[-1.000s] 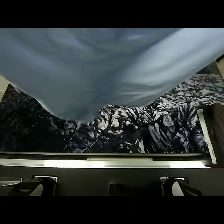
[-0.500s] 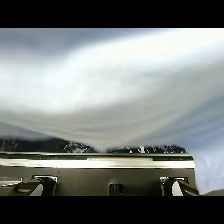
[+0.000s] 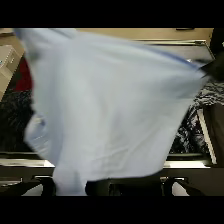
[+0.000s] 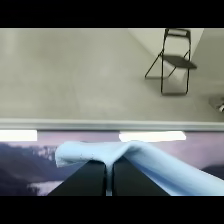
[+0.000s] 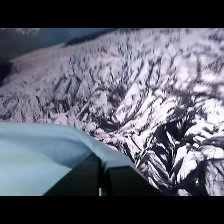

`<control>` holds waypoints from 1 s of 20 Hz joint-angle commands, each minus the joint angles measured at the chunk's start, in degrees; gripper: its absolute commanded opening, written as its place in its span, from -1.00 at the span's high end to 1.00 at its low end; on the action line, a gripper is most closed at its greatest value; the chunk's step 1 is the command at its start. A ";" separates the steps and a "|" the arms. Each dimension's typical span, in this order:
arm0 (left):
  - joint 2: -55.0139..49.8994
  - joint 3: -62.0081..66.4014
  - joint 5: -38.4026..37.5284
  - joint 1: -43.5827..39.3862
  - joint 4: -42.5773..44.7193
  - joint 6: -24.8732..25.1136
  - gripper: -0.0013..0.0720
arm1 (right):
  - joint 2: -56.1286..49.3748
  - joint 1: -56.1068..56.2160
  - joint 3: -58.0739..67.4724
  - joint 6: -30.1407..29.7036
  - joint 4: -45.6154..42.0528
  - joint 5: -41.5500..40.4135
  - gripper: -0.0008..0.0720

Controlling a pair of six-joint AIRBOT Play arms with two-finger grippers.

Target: Fold the clothes and pants, and hang the long-sleeved shirts on hangers.

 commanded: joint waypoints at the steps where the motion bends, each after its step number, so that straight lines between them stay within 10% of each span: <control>1: -13.20 -2.51 0.20 -0.48 0.22 -0.20 0.89 | -13.03 7.06 -11.26 1.46 0.57 -13.64 0.87; 10: -25.53 -2.51 -15.76 -1.75 -1.38 -1.53 0.80 | -25.49 15.30 -11.02 3.61 9.97 -31.21 0.86; 11: -25.22 -2.29 -18.88 -0.87 -1.38 -2.40 0.54 | -25.18 14.10 -10.16 3.56 9.81 -29.57 0.77; 13: -24.52 -0.04 -28.28 3.28 -0.98 -3.06 -0.57 | -24.11 8.92 -6.29 3.28 7.15 -20.65 -0.30; 14: -24.37 1.27 -34.12 6.49 -1.01 -3.08 -0.79 | -23.45 5.53 -3.98 2.84 4.17 -14.25 -0.58; 18: -23.61 -3.17 -60.15 21.81 -1.01 -3.06 -0.79 | -19.69 -7.10 -2.32 2.82 -15.02 11.04 -0.55; 20: -19.08 -15.06 -58.93 27.36 -1.01 -0.79 -0.66 | -17.92 -9.42 -6.25 2.95 -21.75 17.09 -0.55</control>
